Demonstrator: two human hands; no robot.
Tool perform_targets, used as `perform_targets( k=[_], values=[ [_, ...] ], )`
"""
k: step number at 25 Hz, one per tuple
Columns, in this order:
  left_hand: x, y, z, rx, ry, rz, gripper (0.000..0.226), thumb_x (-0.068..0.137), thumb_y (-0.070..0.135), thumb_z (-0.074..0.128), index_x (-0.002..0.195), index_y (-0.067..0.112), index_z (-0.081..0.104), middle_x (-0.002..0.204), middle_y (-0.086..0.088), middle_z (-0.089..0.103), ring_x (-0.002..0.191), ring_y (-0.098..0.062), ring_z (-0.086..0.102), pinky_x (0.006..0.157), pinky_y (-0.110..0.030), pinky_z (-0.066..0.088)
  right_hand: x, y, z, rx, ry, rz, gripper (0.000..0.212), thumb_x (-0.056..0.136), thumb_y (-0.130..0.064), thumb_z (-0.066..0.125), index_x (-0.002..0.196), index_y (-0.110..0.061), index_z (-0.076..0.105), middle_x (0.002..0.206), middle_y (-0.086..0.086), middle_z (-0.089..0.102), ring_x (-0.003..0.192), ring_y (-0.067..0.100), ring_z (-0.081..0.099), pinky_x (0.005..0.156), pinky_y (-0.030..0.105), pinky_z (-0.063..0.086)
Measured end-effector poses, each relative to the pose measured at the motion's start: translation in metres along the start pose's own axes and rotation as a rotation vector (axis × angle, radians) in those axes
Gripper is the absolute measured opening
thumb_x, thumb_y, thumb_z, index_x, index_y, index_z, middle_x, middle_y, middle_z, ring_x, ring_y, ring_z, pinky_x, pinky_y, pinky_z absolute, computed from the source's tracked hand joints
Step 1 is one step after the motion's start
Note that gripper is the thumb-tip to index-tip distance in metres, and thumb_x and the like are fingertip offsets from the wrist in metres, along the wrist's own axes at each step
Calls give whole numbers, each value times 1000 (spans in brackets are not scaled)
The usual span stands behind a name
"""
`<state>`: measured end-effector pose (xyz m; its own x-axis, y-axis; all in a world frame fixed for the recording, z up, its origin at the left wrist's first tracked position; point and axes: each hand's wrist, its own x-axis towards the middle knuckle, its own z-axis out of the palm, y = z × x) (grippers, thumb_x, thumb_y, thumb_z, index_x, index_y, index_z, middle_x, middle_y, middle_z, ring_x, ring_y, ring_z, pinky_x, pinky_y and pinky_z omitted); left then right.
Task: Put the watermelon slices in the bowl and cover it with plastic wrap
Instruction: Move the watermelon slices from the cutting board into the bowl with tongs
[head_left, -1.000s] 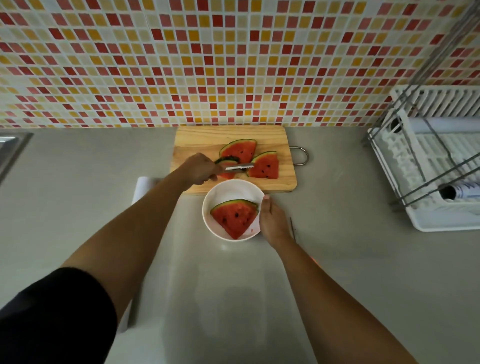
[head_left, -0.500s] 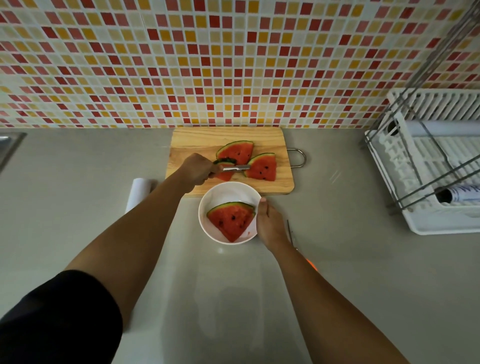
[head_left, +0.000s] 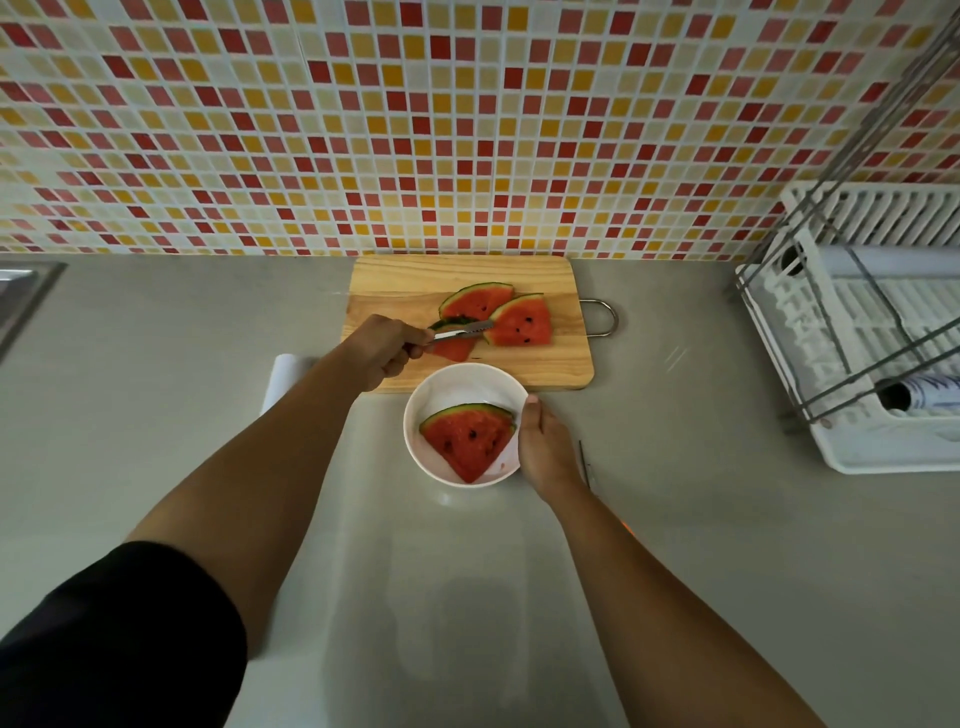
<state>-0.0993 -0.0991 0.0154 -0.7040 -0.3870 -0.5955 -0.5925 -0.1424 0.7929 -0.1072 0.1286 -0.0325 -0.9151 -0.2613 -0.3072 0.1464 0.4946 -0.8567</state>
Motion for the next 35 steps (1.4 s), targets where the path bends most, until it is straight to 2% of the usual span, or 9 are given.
perform_targets(
  k=[7,10,13,15,18,25,30,33,35],
  values=[
    [-47,23,-69,270,-130,276,19,91,5,53,83,10,69,65,2,54,51,-6,44,41,-11,38,0,-6,-3,0,-28,51,49,99,-35,21,121,-9,57,125,18,58,116,33,52,92,33,38],
    [-68,19,-95,438,-208,271,18,90,8,57,85,8,74,59,-3,52,49,-8,39,42,-16,33,0,-5,-6,18,-61,78,50,99,-36,20,123,-9,55,128,17,56,119,32,50,88,30,34],
    [-79,11,-82,622,-266,263,14,89,14,62,87,14,75,55,11,60,47,-5,47,44,-12,34,0,-7,-6,4,-49,90,51,99,-36,19,121,-7,56,127,20,56,118,33,50,93,34,36],
    [-78,9,-69,745,-263,300,11,88,15,63,87,21,73,68,18,68,62,-1,59,55,-8,42,-1,-8,-6,-5,-39,95,51,99,-36,20,121,-7,56,127,20,56,117,34,51,93,34,37],
    [-75,10,-65,885,-236,327,11,87,17,65,89,25,72,93,7,71,86,-9,61,73,-14,44,0,-7,-7,-6,-43,97,51,99,-37,21,121,-8,56,128,20,55,118,33,50,89,32,35],
    [-86,41,-65,1226,-207,343,26,88,34,62,104,16,73,98,3,71,85,-10,61,76,-21,45,-1,-7,-4,-54,-23,39,52,100,-37,18,122,-8,56,127,19,57,117,34,51,91,32,36],
    [-67,58,-77,962,85,443,27,90,32,60,102,11,73,81,7,67,75,-7,58,69,-21,40,-3,-7,-4,-57,-12,26,52,100,-36,19,120,-7,57,124,20,58,115,35,52,91,34,39],
    [-38,32,-73,831,181,273,31,91,29,58,110,7,69,89,-4,64,79,-14,54,77,-27,41,-2,-6,-3,-55,-9,31,52,99,-37,19,118,-8,58,121,19,60,112,34,54,89,33,39],
    [-26,12,-78,655,142,142,30,92,25,57,111,4,68,89,-8,63,69,-13,50,65,-24,43,-1,-4,-4,-63,-9,29,53,99,-38,19,117,-8,59,120,20,61,111,34,55,88,33,39]
  ],
)
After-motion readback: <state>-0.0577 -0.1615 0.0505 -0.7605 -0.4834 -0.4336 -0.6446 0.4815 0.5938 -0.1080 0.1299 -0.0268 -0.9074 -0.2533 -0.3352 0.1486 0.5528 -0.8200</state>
